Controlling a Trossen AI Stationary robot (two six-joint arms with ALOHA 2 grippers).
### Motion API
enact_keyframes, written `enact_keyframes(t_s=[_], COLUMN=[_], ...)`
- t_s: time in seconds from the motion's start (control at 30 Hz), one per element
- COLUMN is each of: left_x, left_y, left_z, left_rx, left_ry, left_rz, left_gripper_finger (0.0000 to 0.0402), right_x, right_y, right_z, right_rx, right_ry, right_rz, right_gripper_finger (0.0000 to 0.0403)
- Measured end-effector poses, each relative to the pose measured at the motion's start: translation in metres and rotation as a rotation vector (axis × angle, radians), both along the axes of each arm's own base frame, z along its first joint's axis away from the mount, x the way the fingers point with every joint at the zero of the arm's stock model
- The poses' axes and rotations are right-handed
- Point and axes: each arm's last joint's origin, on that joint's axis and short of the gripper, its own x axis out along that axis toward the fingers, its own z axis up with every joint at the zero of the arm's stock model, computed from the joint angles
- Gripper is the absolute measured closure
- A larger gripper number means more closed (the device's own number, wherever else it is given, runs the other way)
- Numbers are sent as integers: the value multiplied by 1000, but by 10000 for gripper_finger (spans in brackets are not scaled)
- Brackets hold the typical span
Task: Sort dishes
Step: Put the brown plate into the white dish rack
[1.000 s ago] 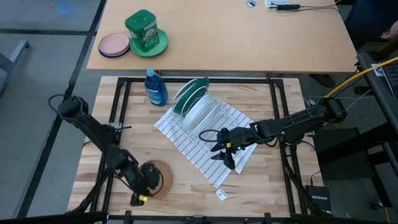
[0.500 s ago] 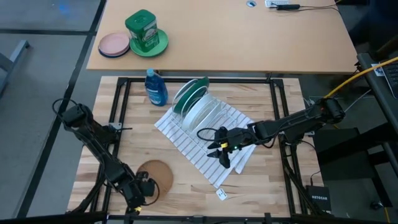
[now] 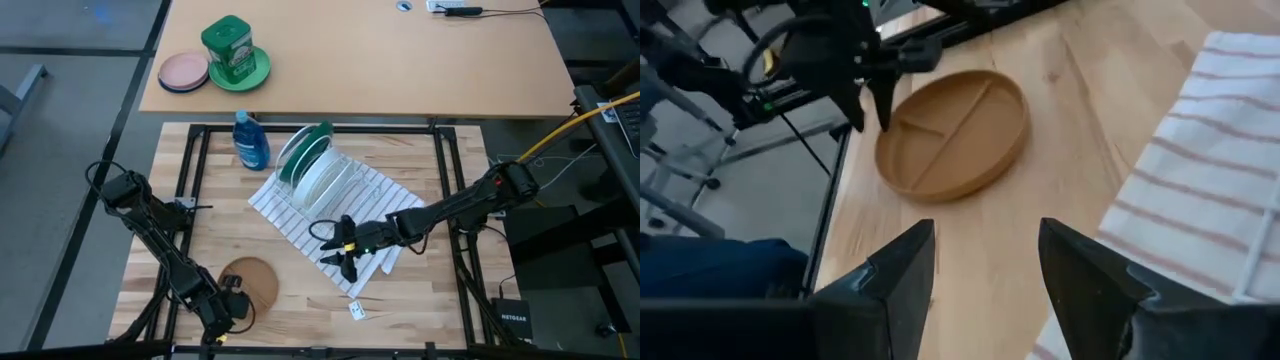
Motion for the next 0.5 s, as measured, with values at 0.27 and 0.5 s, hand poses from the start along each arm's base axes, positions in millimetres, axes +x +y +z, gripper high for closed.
enact_keyframes(t_s=[0.27, 0.5], left_x=[-2, -1], left_y=[-5, -6], left_z=[-14, -28], left_rx=[54, 120], left_ry=[15, 30], left_rz=[-46, -62], left_gripper_finger=[270, 270], right_x=[-9, -18], right_y=[26, 47], right_z=[2, 5], right_rx=[-55, -70], right_ry=[-47, -91], right_rz=[-45, -46], right_gripper_finger=[220, 220])
